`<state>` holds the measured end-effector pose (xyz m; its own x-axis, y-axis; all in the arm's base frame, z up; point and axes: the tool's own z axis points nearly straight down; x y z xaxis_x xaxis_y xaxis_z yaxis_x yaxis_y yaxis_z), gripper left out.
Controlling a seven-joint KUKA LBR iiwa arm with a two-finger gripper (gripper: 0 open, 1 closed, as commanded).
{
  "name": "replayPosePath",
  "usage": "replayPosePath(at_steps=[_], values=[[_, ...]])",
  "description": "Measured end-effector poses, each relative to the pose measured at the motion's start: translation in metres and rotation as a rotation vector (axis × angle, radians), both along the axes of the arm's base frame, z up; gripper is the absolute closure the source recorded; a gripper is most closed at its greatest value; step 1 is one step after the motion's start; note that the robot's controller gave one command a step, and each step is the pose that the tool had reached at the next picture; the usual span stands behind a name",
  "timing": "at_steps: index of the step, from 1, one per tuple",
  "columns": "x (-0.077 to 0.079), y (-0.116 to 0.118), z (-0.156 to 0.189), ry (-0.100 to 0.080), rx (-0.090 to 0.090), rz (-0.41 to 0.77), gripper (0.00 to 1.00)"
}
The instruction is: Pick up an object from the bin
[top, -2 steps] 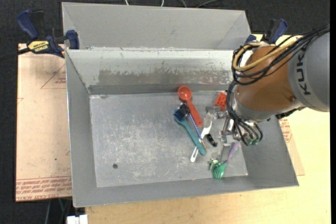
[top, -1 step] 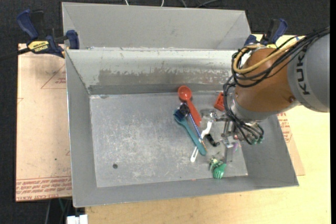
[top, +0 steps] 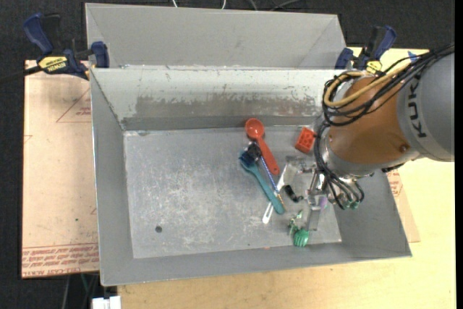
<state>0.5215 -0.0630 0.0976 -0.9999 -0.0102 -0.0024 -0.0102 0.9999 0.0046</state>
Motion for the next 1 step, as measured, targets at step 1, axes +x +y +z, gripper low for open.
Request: replayPosePath(at_steps=[1], values=[[0.0068,-0.0117,-0.0184,-0.002,0.001,0.052,0.0]])
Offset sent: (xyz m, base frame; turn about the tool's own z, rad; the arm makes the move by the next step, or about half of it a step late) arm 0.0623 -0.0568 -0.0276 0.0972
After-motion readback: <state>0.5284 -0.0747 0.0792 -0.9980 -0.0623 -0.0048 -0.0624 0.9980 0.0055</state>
